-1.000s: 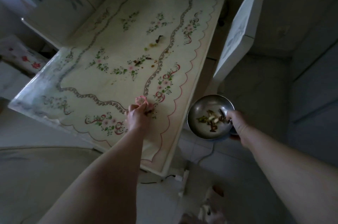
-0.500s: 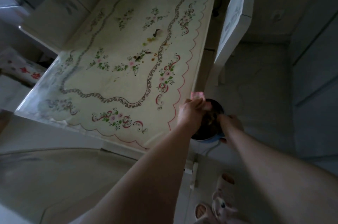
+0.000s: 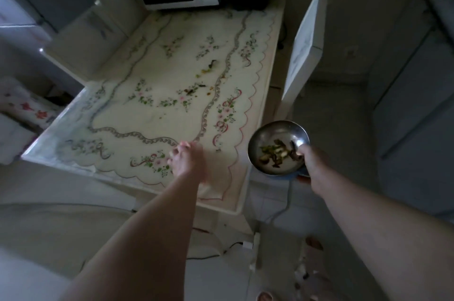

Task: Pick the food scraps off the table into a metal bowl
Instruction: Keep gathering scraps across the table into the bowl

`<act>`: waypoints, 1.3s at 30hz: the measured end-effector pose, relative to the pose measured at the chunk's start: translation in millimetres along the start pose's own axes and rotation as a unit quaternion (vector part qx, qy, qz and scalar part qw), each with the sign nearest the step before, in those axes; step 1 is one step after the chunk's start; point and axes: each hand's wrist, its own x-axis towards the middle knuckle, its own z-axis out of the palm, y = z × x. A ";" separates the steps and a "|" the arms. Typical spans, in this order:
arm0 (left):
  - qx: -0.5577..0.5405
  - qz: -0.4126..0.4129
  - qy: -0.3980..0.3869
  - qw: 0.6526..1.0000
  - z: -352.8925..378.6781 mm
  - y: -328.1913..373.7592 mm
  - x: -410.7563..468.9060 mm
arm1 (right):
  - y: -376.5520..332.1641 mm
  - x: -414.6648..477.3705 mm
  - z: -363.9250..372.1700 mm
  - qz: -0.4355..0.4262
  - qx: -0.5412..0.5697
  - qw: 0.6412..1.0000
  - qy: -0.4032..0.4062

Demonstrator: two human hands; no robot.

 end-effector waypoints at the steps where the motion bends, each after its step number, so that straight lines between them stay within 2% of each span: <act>1: 0.054 0.020 -0.043 0.997 2.1 -15.8 2.6 | -7.0 -1.3 11.9 -0.008 -0.007 1.000 -0.021; 3: 0.148 0.076 -0.092 0.982 11.4 -36.0 2.5 | -20.1 -0.1 33.6 -0.015 -0.011 0.998 -0.059; 9: 0.111 0.002 -0.061 0.992 23.4 -45.9 23.3 | -52.3 24.1 97.3 -0.024 -0.065 0.986 -0.149; 13: 0.046 -0.097 -0.026 0.994 20.3 -39.8 59.4 | -75.6 54.3 136.0 -0.033 -0.131 0.977 -0.166; 15: 0.026 -0.156 0.000 0.987 12.5 -33.6 78.1 | -91.3 71.2 157.6 -0.035 -0.166 0.965 -0.201; 18: 0.083 -0.166 0.063 0.981 12.0 -30.8 94.7 | -110.3 94.1 179.6 -0.032 -0.217 0.942 -0.255; 20: 0.069 -0.214 0.058 0.973 13.7 -25.8 97.0 | -122.7 106.5 188.2 -0.028 -0.256 0.924 -0.284; 22: 0.014 -0.301 0.041 0.953 13.3 -17.1 90.4 | -134.4 117.5 196.9 -0.018 -0.294 0.902 -0.316; 24: 0.013 -0.347 0.039 0.937 14.7 -11.0 79.7 | -145.0 119.9 208.8 -0.006 -0.303 0.888 -0.345; 31: 0.014 -0.376 -0.007 0.926 16.5 -1.6 68.5 | -150.1 96.4 265.5 -0.007 -0.292 0.882 -0.371; 39: -0.004 -0.376 -0.001 0.927 1.4 -10.4 101.8 | -139.3 66.1 342.1 0.009 -0.309 0.861 -0.404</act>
